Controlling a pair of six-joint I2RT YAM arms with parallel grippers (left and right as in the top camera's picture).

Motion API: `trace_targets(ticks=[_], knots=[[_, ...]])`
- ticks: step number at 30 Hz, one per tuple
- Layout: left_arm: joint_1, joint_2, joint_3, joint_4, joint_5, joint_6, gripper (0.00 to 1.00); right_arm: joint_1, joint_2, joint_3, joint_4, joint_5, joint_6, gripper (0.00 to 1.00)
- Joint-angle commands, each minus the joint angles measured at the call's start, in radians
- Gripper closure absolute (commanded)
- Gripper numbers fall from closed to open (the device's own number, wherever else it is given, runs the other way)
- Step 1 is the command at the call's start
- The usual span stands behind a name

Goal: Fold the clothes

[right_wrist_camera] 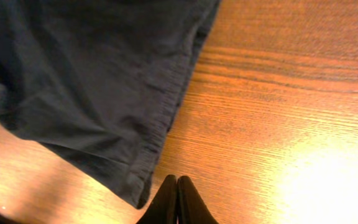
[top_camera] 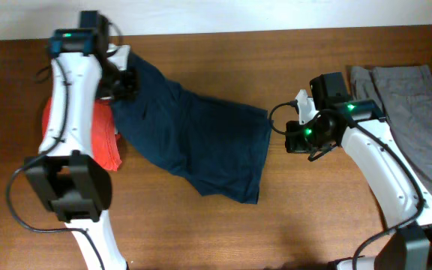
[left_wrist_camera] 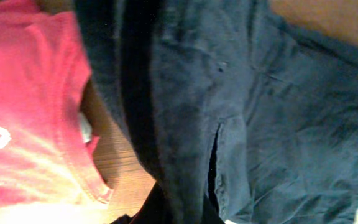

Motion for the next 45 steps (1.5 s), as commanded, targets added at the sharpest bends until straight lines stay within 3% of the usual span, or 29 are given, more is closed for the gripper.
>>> trace_targets(ticks=[1,7,12,19,25,31,35,45], knots=[[-0.146,-0.016,-0.006,-0.012,-0.122,-0.036,1.00,-0.008,-0.013,0.013,-0.001,-0.008,0.042,0.96],[-0.367,-0.014,-0.011,-0.038,-0.359,-0.154,1.00,-0.016,-0.012,0.013,-0.005,0.040,0.141,0.96],[-0.484,-0.013,-0.011,-0.068,-0.375,-0.225,1.00,-0.080,-0.012,0.013,-0.014,0.177,0.283,0.96],[-0.572,-0.013,-0.011,-0.063,-0.426,-0.282,1.00,-0.266,-0.007,0.013,0.045,0.198,0.364,0.96],[-0.587,-0.013,-0.011,-0.071,-0.471,-0.288,1.00,-0.377,0.066,0.000,-0.001,0.158,0.303,0.96],[-0.580,-0.014,0.008,-0.079,-0.640,-0.279,1.00,-0.367,0.201,-0.025,0.000,0.102,0.253,0.96],[-0.575,-0.014,0.063,-0.129,-0.772,-0.254,1.00,-0.366,0.305,-0.025,0.039,-0.040,0.182,0.96],[-0.444,-0.015,0.132,-0.121,-0.816,-0.118,1.00,-0.368,0.343,-0.025,0.063,-0.076,0.140,0.96]])
